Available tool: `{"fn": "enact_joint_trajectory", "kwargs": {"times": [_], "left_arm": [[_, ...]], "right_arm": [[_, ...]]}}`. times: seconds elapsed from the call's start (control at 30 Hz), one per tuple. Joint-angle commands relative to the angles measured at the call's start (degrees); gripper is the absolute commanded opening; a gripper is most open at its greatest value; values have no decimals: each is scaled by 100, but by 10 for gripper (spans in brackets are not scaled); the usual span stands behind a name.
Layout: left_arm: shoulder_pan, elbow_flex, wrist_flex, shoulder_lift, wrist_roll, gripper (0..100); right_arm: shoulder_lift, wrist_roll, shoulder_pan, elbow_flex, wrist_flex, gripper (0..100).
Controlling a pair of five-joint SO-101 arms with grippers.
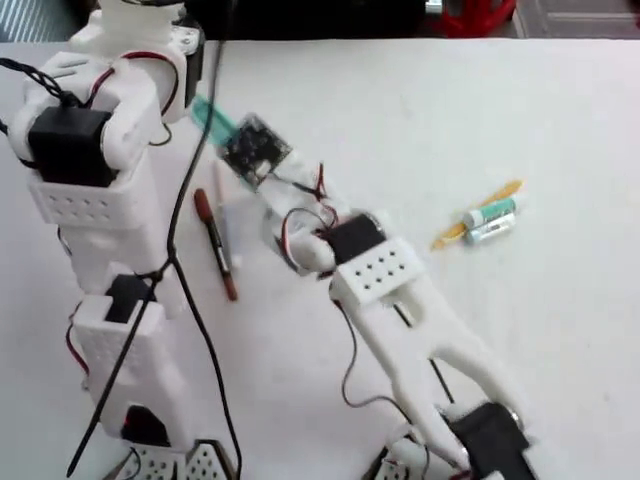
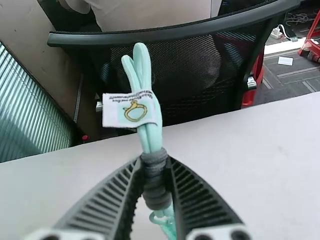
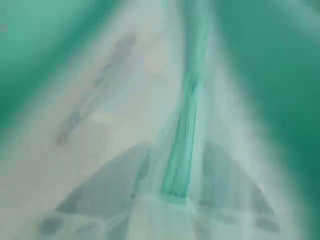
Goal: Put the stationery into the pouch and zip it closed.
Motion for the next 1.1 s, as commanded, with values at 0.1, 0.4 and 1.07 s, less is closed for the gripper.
{"fn": "enact_joint_trajectory", "kwargs": {"times": [0.1, 0.4, 1.07], "left_arm": [[40, -185, -97, -462, -53, 24], [48, -185, -62, -453, -62, 27], [92, -176, 132, -444, -62, 28]], "right_arm": [[-75, -220, 233, 580, -1174, 176], [-180, -387, 444, 589, -1508, 33], [-3424, -396, 453, 642, 163, 19]]}}
